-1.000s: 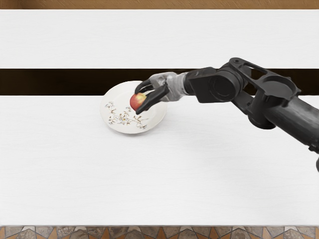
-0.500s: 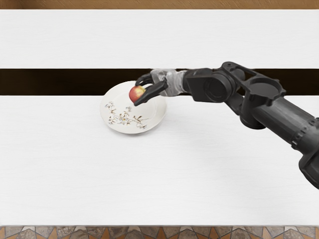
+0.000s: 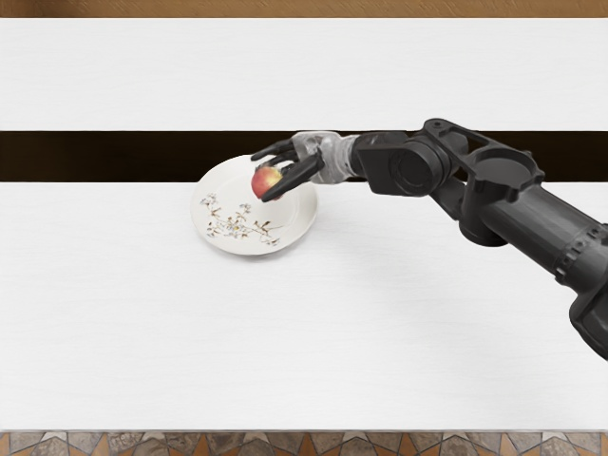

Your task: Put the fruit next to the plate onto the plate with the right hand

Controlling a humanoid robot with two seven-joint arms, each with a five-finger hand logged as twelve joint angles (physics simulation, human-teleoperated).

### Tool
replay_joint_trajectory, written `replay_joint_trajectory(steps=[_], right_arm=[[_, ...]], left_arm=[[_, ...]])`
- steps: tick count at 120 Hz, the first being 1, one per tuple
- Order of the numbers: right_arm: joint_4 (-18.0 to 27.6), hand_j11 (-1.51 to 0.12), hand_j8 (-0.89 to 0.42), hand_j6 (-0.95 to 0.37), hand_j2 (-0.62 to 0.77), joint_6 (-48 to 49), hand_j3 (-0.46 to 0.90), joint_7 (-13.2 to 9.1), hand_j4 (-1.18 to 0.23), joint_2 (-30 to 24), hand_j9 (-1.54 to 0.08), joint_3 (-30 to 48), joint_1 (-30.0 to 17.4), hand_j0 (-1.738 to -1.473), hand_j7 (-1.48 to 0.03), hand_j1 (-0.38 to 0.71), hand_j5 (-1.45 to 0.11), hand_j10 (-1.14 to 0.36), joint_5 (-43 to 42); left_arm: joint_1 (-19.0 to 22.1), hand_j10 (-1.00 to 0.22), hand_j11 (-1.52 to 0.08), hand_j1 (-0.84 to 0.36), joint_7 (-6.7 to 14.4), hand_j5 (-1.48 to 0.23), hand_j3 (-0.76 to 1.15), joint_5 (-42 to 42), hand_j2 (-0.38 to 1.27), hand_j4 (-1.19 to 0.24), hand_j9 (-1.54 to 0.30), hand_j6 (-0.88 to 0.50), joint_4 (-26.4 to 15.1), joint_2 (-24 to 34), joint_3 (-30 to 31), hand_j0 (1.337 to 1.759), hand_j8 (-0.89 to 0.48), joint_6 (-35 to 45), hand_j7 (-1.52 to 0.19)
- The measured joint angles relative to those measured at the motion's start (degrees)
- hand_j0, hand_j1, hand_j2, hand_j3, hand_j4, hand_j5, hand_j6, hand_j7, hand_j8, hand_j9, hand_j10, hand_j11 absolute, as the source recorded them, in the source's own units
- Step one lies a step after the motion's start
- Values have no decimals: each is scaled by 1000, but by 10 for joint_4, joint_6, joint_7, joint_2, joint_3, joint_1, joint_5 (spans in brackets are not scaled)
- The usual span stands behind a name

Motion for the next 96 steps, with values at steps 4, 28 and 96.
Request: replay_joint_trajectory(steps=[4,28,96], right_arm=[[0,-605,-329,-355,33,0,0,0,-449,0,-606,0,1,-1657,-591,122,-602,-431,0],[-6,-355,-221,-231,-7,1,0,0,-266,0,-355,1,2,-1658,-349,-55,-354,-256,1],[137,-78,-57,-57,-9,132,0,-23,-60,-130,-78,15,-9,-1658,-78,-279,-78,-59,185]], left_arm=[[0,-230,-299,73,0,-299,0,0,46,-230,-299,-230,0,0,0,1658,-230,0,-299],[0,-230,-299,73,0,-299,0,0,46,-230,-299,-230,0,0,0,1658,-230,0,-299],[0,-230,-299,73,0,-299,0,0,46,-230,-299,-230,0,0,0,1658,-230,0,-299]])
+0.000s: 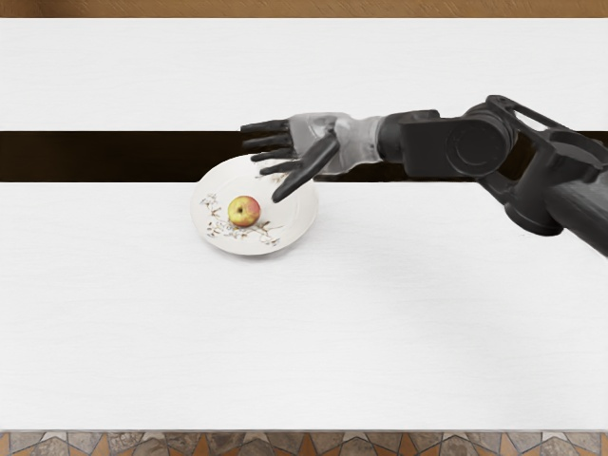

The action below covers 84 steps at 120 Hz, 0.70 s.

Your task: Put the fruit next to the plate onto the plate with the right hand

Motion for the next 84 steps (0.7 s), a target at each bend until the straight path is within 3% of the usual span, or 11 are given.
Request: replay_joint_trajectory(steps=[10,24,57,84], right_arm=[[41,-71,-52,-52,-9,42,0,-2,-54,-62,-71,0,-21,-1658,-71,-285,-71,-54,55],[64,-65,-48,-48,-9,69,0,-3,-49,-126,-65,23,-63,-1658,-65,-290,-65,-49,99],[74,-59,-43,-43,-8,82,0,-2,-44,-266,-59,42,-141,-1658,-59,-295,-59,-44,178],[73,-56,-41,-40,-8,83,0,-2,-41,-327,-56,42,-165,-1658,-57,-297,-56,-41,194]], left_arm=[[0,-230,-299,73,0,-299,0,0,46,-230,-299,-230,0,0,0,1658,-230,0,-299],[0,-230,-299,73,0,-299,0,0,46,-230,-299,-230,0,0,0,1658,-230,0,-299],[0,-230,-299,73,0,-299,0,0,46,-230,-299,-230,0,0,0,1658,-230,0,-299],[0,-230,-299,73,0,-299,0,0,46,-230,-299,-230,0,0,0,1658,-230,0,-299]])
